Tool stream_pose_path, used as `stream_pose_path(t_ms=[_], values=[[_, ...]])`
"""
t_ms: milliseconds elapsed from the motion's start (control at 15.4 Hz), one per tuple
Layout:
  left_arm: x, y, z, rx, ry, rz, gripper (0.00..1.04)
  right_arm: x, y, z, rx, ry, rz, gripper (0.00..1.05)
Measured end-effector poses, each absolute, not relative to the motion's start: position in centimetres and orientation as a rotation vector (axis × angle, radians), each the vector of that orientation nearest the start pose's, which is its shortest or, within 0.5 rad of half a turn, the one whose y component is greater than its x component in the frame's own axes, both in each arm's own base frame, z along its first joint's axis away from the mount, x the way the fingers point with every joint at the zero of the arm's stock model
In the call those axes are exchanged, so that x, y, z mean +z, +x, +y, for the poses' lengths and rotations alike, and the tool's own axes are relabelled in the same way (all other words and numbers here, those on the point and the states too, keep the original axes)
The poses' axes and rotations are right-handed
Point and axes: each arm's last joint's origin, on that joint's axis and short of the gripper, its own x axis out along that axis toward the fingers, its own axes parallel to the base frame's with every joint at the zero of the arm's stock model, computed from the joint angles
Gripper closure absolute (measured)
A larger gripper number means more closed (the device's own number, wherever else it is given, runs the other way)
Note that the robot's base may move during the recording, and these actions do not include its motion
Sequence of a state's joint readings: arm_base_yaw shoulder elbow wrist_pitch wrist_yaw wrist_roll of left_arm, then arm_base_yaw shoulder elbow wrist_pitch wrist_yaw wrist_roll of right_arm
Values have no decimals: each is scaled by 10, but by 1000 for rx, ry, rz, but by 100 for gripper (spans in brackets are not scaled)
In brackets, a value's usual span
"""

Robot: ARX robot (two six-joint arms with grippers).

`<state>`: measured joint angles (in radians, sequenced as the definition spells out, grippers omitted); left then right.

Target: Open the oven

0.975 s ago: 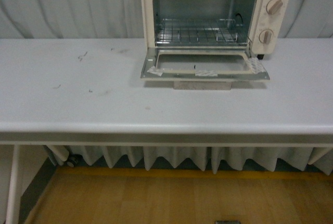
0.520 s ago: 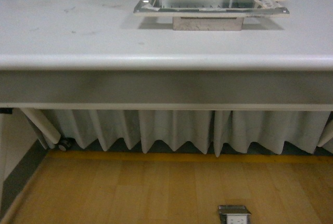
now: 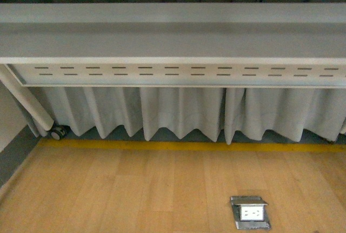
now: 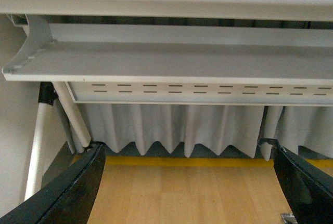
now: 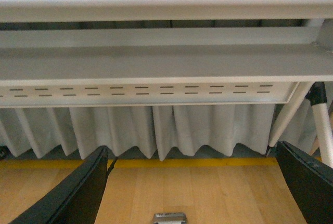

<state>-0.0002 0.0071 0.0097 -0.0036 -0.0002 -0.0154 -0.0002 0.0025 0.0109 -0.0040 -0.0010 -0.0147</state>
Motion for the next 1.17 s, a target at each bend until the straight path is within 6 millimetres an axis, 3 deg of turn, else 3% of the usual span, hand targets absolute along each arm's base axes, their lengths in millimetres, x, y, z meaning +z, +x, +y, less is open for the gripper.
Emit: stream_pose_path(t_ms=[1170], values=[[166, 98, 0, 0, -14, 2, 7, 167, 97, 0, 0, -15, -3, 6]])
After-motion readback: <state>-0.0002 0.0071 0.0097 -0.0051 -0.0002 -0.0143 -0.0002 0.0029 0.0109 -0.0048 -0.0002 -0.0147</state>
